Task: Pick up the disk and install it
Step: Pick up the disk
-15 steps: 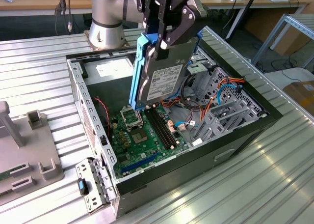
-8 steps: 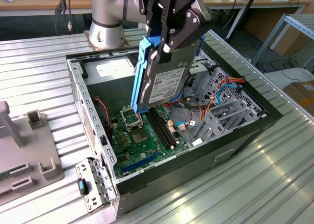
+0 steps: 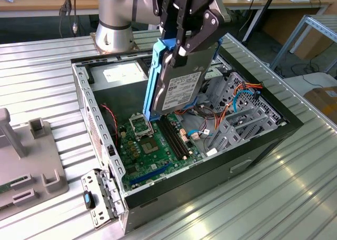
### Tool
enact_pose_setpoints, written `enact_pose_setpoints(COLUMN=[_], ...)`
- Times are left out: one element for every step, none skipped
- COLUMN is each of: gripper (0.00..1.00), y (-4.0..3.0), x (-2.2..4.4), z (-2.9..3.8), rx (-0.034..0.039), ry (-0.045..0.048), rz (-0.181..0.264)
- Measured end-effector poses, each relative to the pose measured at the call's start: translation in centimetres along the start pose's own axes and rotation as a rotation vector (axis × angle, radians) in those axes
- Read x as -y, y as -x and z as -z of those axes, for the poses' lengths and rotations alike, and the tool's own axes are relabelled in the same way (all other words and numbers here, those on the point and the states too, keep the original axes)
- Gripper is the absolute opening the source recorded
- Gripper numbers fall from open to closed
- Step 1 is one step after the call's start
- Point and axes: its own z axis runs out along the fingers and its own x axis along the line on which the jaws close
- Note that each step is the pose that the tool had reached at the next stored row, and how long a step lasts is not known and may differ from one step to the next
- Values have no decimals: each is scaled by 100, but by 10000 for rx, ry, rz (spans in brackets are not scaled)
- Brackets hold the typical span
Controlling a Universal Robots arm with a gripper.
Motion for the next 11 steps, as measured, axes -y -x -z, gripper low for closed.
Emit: enact_pose_setpoints(gripper=[36, 36, 36, 36, 36, 36, 36, 36, 36, 36, 36], y=[-1, -2, -3, -4, -6, -7, -9, -11, -13, -15, -16], x=[24, 42, 58, 82, 120, 143, 165, 210, 258, 292, 357], z=[0, 0, -1, 0, -2, -2, -2, -3, -3, -5, -6], rx=[-1, 0, 0, -1, 0, 0, 0, 0, -1, 0, 0], ry=[0, 0, 0, 1, 0, 0, 0, 0, 0, 0, 0], rz=[0, 0, 0, 1, 1, 1, 1, 0, 1, 1, 0])
